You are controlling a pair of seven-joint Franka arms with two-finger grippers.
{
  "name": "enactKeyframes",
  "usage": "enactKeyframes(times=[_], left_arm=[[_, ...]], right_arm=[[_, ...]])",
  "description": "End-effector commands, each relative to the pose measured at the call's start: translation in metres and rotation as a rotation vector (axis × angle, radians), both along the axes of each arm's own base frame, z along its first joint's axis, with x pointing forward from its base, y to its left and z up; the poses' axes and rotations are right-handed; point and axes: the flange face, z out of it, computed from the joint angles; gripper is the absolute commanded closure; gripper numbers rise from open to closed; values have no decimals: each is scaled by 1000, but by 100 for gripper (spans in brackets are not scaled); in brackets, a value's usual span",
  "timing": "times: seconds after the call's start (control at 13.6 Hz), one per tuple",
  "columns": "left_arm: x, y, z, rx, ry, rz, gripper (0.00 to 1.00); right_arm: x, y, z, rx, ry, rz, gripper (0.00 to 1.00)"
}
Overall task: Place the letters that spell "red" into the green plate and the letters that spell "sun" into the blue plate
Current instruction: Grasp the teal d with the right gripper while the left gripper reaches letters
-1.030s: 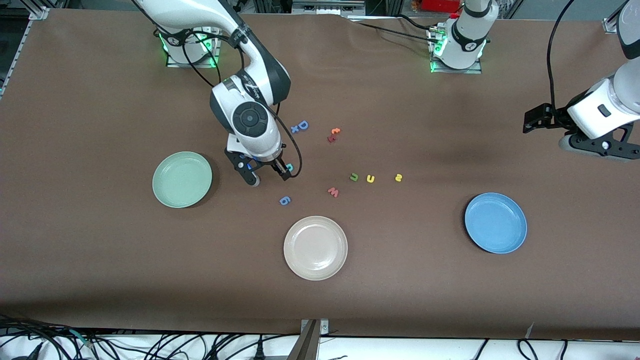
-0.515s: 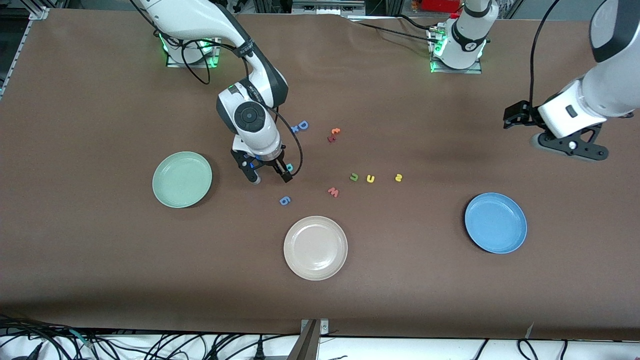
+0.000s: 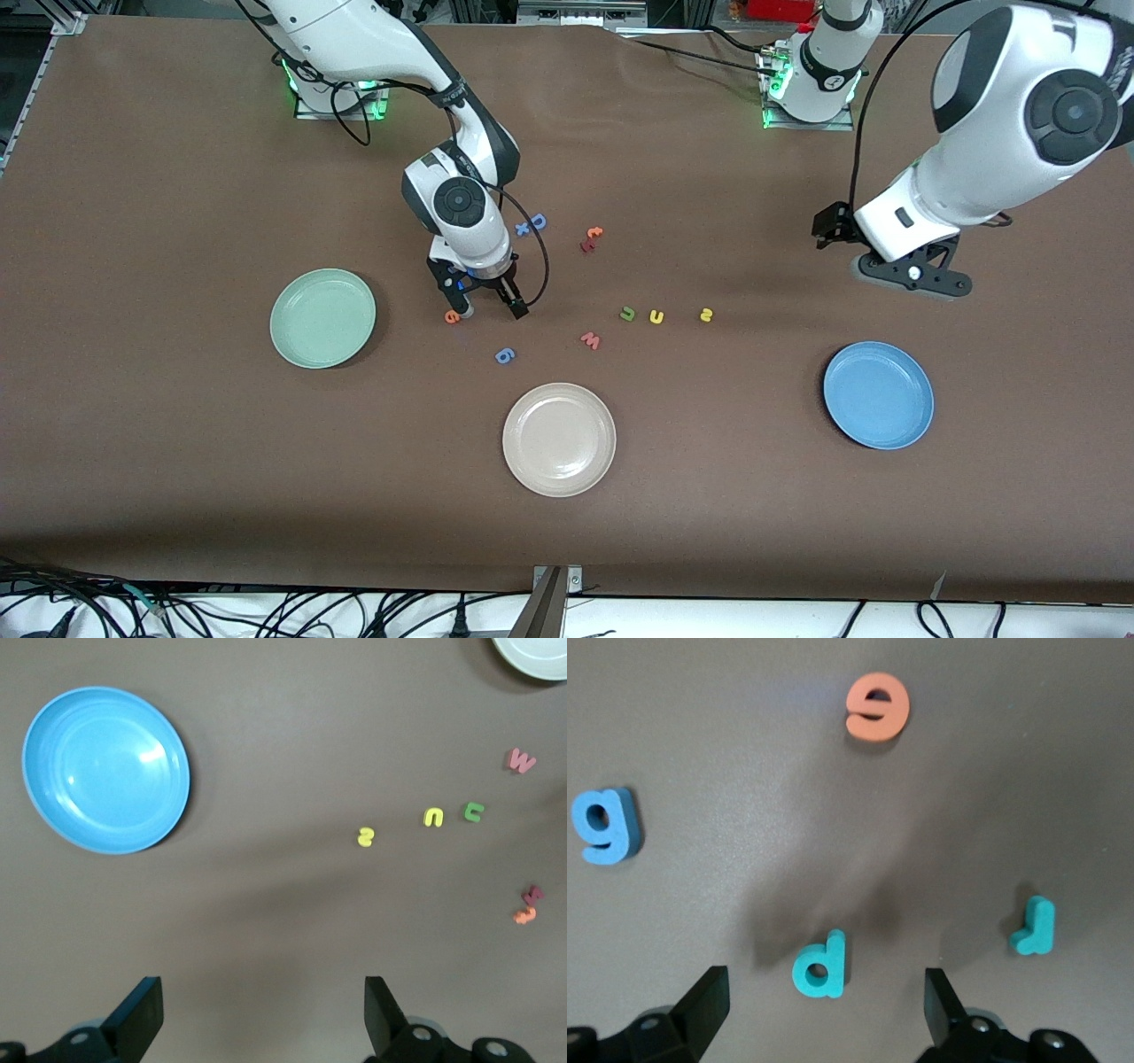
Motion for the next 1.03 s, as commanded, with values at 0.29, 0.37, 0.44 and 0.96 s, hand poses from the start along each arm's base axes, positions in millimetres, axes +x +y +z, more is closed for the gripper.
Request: enactKeyframes(times=[0.29, 0.37, 0.44, 0.96], left_arm=[[11, -64, -72, -74, -54, -52, 0], [10, -79, -87, -87, -57, -74, 0], [10, -89, -104, -92, -59, -94, 0], [2, -121, -182, -61, -101, -292, 0]], right_arm=[[-1, 1, -8, 7, -7, -23, 23], [0, 1, -8, 11, -12, -23, 23], [-1, 2, -8, 15, -16, -28, 23], [1, 1, -12, 15, -17, -41, 23]])
